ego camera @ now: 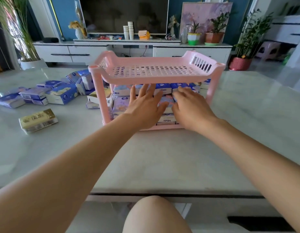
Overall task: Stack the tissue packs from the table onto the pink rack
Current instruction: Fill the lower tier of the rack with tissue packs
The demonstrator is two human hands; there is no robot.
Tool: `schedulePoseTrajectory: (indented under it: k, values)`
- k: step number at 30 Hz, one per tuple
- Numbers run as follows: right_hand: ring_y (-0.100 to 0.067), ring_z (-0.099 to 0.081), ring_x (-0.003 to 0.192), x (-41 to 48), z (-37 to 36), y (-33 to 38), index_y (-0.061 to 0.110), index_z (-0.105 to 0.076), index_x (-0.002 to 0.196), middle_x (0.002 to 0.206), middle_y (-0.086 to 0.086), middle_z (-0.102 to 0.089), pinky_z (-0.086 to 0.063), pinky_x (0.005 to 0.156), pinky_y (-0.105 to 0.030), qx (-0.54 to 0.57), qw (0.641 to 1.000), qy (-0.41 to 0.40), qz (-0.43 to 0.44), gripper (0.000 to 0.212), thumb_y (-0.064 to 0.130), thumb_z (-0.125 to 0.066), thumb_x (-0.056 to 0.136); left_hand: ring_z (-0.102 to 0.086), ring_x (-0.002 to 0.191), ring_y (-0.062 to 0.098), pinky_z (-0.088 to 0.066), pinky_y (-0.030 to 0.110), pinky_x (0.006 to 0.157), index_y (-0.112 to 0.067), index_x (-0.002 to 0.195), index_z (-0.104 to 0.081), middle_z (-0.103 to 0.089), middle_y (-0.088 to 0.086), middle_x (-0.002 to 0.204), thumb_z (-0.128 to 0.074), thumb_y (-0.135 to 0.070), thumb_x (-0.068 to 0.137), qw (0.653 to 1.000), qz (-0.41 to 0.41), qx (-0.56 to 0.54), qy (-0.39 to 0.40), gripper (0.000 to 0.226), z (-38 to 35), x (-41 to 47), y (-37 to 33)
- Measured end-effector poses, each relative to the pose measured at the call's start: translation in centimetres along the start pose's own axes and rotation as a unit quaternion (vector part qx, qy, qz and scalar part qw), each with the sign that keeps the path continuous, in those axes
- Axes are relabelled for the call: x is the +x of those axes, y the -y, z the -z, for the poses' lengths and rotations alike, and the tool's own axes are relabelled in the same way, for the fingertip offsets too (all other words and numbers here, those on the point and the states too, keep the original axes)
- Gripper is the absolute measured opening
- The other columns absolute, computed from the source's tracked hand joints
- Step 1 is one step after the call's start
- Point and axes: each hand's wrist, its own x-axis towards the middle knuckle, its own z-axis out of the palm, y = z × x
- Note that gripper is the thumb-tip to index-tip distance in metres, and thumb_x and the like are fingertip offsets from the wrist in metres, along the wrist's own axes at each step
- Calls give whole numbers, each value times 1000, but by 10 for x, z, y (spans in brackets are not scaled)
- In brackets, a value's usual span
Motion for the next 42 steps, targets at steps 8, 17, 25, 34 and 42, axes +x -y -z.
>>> schedulePoseTrajectory:
  k: [8,17,25,34,42]
  values:
    - [-28,-47,116,-7,-1,-7,2,-55,117,123,-13,-56,-34,92,-30,96,995,-35,20,30,3,-43,89,-32,132,28,-15,53,110,-10,110,-62,-46,11,135,-17,-44,88,985,17,-85,-150,61,2,-24,-4]
    - [-20,-29,138,-33,-17,11,9,-40,139,147,-8,-38,-10,114,-26,56,994,-18,87,53,16,-30,87,-41,130,28,-26,56,107,-7,120,-57,-56,9,128,-33,-21,89,976,-56,-68,-201,41,-4,-87,-10]
    - [-32,-49,124,-36,-24,11,2,-58,122,128,-14,-58,-31,107,-47,50,993,-78,74,47,12,-44,78,-43,129,30,-30,55,104,-9,115,-60,-57,10,127,-33,-24,89,977,-20,-86,-194,40,-2,-89,-10]
    - [-34,-55,116,-37,-25,12,-1,-61,116,122,-17,-61,-39,100,-51,46,991,-96,76,43,9,-49,76,-48,125,32,-34,55,100,-9,109,-62,-61,9,121,-31,-26,87,975,-6,-98,-197,42,-2,-83,-9]
    - [-8,-39,124,-49,-5,51,14,-54,125,129,0,-54,-17,108,-16,151,975,-87,134,41,16,-41,85,-57,71,25,-41,35,64,-8,79,-64,-62,3,77,-37,-12,80,935,1,-185,-303,27,33,-108,33]
